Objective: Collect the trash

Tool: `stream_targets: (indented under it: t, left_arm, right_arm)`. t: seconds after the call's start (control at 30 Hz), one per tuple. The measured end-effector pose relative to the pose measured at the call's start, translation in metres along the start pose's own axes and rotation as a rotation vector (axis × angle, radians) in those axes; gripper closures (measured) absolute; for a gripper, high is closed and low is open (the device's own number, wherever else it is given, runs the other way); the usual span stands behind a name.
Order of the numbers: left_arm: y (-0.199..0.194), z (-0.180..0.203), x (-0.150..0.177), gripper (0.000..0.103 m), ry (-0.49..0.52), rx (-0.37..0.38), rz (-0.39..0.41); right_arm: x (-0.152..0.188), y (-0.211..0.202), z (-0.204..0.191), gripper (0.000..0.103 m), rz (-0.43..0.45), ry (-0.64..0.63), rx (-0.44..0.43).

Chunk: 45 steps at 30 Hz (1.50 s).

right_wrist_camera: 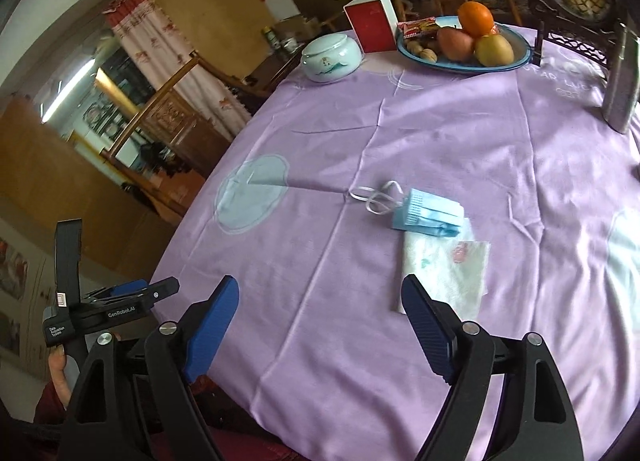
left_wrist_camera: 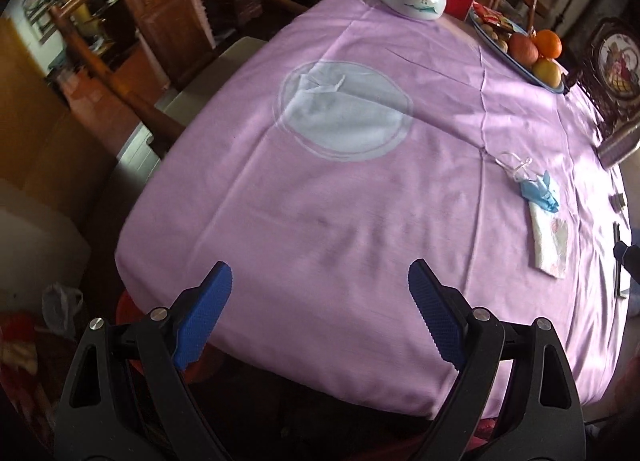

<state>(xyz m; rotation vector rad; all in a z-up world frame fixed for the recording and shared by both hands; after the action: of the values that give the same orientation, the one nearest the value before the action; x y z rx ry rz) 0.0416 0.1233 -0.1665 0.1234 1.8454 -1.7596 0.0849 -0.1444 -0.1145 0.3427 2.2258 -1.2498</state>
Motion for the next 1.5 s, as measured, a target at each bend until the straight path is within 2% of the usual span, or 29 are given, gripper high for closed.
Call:
stream_targets:
  t: [0.3,0.47,0.77,1.0,1.2,1.5]
  left_arm:
    - [-0.018,0.037,0.018,0.014,0.013,-0.105,0.008]
    - [-0.013,0.05,0.01,0.013,0.064,-0.106,0.007]
    - [0.022,0.09,-0.032,0.013,0.228,0.014,-0.007]
    - [0.051,0.135,-0.059,0.013,0.391,0.113,-0.025]
    - [0.068,0.178,-0.064,0.013,0.521,0.167,-0.03]
    - [0.084,0.233,-0.054,0.013,0.645,0.243,-0.058]
  right_arm:
    - [0.009,-0.009,0.046,0.021,-0.034,0.026,-0.051]
    - [0.015,-0.01,0.063,0.021,-0.031,0.08,-0.033]
    - [0.014,-0.023,0.09,0.021,0.049,0.224,0.112]
    - [0.024,-0.034,0.102,0.02,0.093,0.333,0.223]
    - [0.042,-0.047,0.117,0.02,0.108,0.421,0.313]
    - [0.065,-0.07,0.132,0.02,0.131,0.513,0.402]
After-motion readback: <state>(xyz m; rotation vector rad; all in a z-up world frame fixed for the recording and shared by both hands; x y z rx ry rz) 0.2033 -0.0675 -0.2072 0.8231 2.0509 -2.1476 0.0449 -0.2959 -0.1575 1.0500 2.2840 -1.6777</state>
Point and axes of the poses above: each gripper's, at about its wrist camera, not at the fingertips, and y roughly the way its jaws point, z to its right, x to its underside, the point moved 8 cm from there along y, roughly the way its jaws point, and after that the axes turned 6 degrees about z, right-handed, at the moved point
